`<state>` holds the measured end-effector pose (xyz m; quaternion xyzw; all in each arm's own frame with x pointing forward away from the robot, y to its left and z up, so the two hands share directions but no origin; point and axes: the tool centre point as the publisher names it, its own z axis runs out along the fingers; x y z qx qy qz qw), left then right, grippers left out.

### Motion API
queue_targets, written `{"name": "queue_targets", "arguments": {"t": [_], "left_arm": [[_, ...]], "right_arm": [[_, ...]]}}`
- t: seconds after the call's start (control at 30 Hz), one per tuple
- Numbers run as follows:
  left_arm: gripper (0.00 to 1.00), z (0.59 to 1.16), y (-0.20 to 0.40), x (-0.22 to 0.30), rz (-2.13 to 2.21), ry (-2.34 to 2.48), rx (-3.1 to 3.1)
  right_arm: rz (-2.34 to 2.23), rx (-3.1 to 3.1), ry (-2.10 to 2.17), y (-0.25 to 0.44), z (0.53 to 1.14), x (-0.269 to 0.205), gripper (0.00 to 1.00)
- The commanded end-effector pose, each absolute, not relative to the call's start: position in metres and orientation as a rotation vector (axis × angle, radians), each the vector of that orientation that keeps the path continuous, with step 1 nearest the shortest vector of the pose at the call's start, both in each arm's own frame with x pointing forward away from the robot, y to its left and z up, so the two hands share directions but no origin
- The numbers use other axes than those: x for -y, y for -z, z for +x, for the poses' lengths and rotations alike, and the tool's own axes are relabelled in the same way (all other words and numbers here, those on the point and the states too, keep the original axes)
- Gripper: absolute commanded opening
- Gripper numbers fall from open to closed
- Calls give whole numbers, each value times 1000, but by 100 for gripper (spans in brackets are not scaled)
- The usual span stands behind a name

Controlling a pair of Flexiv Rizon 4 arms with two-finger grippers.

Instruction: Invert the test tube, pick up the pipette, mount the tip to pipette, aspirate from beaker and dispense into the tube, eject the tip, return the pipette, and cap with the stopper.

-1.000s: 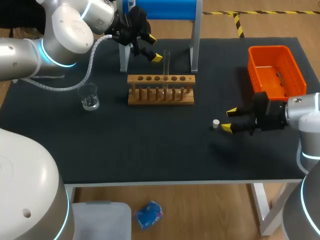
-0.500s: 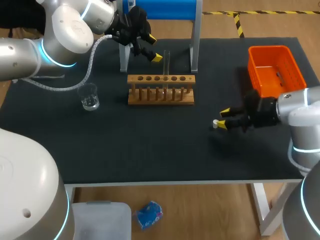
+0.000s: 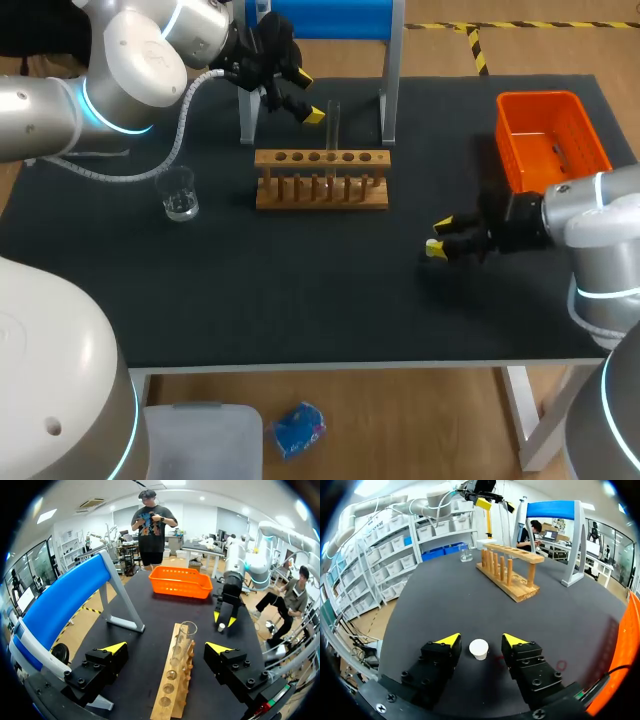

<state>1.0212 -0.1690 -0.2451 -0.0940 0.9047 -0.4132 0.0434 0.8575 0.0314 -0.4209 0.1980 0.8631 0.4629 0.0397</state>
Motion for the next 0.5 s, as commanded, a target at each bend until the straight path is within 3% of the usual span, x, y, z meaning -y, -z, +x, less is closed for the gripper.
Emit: {"name": "queue_targets", "arguments": {"t": [0.03,0.2,0.5], "left_arm": [[100,1022,244,169,-288,1259,-2772],[100,1022,244,169,-288,1259,-2772],[100,1022,244,169,-288,1259,-2772]], "right_arm": [[610,-2655,-1413,425,861,-34,54],[624,-2663,-1403,426,862,-35,58],[622,-2672,-1412,429,861,-41,48]]}}
